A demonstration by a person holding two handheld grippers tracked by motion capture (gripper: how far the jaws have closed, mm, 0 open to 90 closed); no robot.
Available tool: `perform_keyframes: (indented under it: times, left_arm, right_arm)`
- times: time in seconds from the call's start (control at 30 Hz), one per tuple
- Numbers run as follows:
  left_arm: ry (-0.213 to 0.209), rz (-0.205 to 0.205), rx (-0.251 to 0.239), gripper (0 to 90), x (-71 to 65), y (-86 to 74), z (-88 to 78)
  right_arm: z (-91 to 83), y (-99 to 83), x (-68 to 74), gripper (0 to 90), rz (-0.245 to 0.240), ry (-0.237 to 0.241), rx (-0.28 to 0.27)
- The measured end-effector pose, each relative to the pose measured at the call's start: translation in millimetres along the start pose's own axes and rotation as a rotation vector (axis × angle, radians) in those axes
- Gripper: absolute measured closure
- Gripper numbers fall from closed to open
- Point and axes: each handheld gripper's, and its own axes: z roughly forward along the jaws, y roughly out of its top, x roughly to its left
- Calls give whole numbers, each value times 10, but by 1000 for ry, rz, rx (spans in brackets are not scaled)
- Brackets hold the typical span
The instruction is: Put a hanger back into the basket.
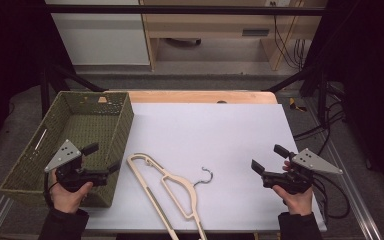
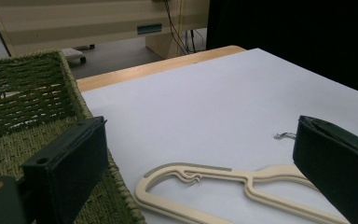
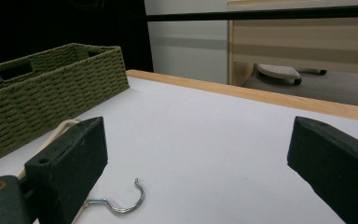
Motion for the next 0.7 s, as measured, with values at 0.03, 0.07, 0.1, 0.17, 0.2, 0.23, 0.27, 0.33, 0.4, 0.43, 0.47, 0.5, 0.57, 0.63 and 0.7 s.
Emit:
perform_keyframes:
  times: [0.03,0.07,0.1,0.17,0.2,0.23,0.27,0.33,0.4,0.43,0.47,0.5,0.57,0.63,0.7]
  left_arm:
    - [2,2,3,33,-8,5,6]
    - [3,4,6,33,-16,10,11]
    - [3,4,6,33,-16,10,11]
    - [-2,1,7,33,-39,22,21]
    - [-4,0,7,33,-49,26,27]
    - [-7,5,12,33,-64,34,36]
    - [-9,10,14,33,-85,43,52]
    - [-18,20,22,33,-122,64,83]
    - [-25,27,27,33,-158,82,115]
    - [-35,28,37,33,-201,97,160]
    - [-35,28,37,33,-201,97,160]
    - [-39,28,41,33,-220,99,178]
    - [-49,40,58,33,-276,104,233]
    - [-56,47,71,33,-321,111,280]
    - [-73,50,81,33,-377,112,343]
  right_arm:
    - [-1,-1,0,51,-1,3,4]
    - [1,0,0,50,-1,4,5]
    - [1,0,0,50,0,5,6]
    - [0,-3,3,50,1,4,4]
    - [-1,-2,7,50,3,4,6]
    - [-1,-2,7,50,3,4,6]
    - [0,-1,12,50,3,4,5]
    - [5,4,16,51,3,3,6]
    - [9,13,34,51,-8,3,12]
    - [10,11,39,51,-9,6,17]
    - [10,11,39,51,-9,6,17]
    - [12,10,42,51,-8,5,17]
    - [11,10,43,52,-6,9,19]
    - [4,17,43,52,-2,8,11]
    - [-1,19,41,52,-1,7,10]
